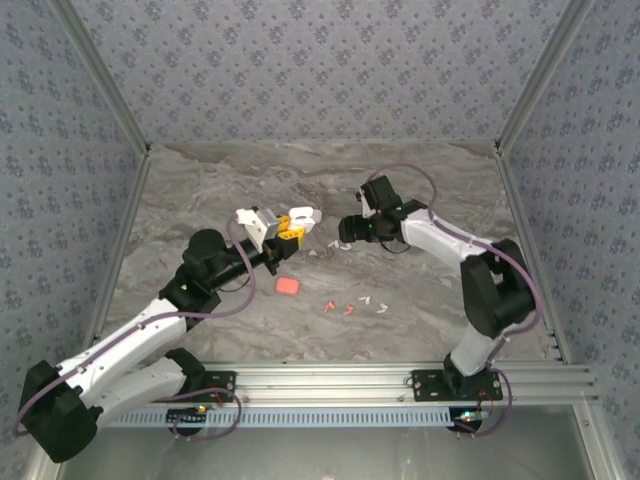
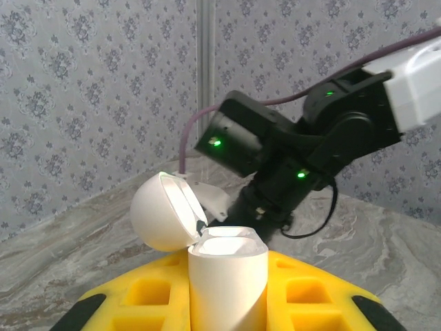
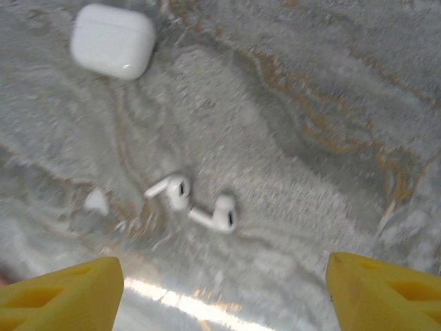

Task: Insert wireless bluetooth earbuds into charging case

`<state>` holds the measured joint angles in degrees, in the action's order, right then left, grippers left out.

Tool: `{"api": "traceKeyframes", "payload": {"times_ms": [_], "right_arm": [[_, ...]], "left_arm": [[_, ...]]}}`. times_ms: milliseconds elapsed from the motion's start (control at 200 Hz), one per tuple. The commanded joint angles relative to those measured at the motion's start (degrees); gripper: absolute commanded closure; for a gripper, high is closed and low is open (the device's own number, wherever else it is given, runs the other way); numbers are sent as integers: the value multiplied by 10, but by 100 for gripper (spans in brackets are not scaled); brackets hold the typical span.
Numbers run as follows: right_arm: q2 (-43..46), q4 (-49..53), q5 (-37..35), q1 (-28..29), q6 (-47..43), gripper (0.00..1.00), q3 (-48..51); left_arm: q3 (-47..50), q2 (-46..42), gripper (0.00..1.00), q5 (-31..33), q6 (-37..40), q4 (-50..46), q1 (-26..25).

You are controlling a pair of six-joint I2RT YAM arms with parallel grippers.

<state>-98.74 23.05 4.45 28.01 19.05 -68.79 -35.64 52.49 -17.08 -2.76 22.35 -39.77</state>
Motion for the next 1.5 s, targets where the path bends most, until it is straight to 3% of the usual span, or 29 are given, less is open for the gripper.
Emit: {"api": "traceKeyframes", "payload": {"times_ms": [0,575,1034,1499], "right_arm": [[-43,21,-44,2,-5,24,-45],[-166,60,-59,10,-18,25,-107],[-178,97,-59,26,-31,26,-115],[-155,145,-113,48,-51,28,-90]], "left_arm": [[-1,-17,100,4,9,-1,-3],[0,-24,100,12,18,-15,-3],[-1,-20,100,12,19,-19,-3],[1,-21,100,12,14,-21,-3]]}}
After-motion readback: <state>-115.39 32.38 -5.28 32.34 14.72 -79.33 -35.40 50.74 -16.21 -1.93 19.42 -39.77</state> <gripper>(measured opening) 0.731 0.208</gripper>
